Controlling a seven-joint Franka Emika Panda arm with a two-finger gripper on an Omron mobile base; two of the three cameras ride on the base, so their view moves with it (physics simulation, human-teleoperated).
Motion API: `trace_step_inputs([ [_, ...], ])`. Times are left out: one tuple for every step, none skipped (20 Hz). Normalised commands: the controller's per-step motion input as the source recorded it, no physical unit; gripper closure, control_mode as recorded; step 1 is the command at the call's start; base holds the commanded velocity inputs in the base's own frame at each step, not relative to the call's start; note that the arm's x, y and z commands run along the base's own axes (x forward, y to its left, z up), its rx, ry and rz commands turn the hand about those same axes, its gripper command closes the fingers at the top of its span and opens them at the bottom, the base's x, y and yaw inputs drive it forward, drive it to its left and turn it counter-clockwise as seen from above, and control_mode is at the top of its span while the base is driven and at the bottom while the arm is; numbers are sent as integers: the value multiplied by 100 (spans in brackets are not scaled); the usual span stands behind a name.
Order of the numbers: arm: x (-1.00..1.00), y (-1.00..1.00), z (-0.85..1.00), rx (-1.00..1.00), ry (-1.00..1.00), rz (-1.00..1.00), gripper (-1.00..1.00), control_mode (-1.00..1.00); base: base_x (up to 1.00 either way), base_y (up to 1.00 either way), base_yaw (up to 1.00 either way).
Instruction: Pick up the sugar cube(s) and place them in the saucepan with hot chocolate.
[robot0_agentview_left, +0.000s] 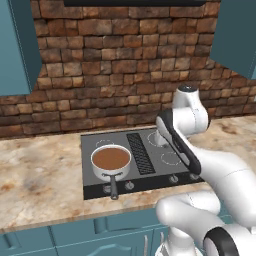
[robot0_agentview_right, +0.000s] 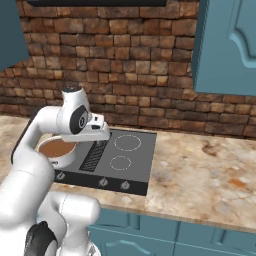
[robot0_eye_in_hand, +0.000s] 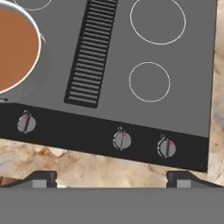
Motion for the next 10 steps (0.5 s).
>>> trace_step_inputs([
  [57, -99, -32, 23, 19, 0, -100, -100, 0, 0, 0],
  [68, -99, -34, 21, 21, 0, -100, -100, 0, 0, 0],
  [71, -89, -41, 20, 20, 0, -100, -100, 0, 0, 0],
  [66, -72, -41, 13, 18, 0, -100, -100, 0, 0, 0],
  [61, -69, -36, 7, 17, 0, -100, -100, 0, 0, 0],
  [68, -61, -39, 3, 17, -3, -100, -100, 0, 0, 0],
  [72, -62, -53, 3, 23, -12, -100, -100, 0, 0, 0],
  [41, -69, -34, 0, 21, -19, -100, -100, 0, 0, 0],
  [6, -61, -17, 0, 16, -20, -100, -100, 0, 0, 0],
  [0, -47, -10, 0, 13, -22, -100, -100, 0, 0, 0],
])
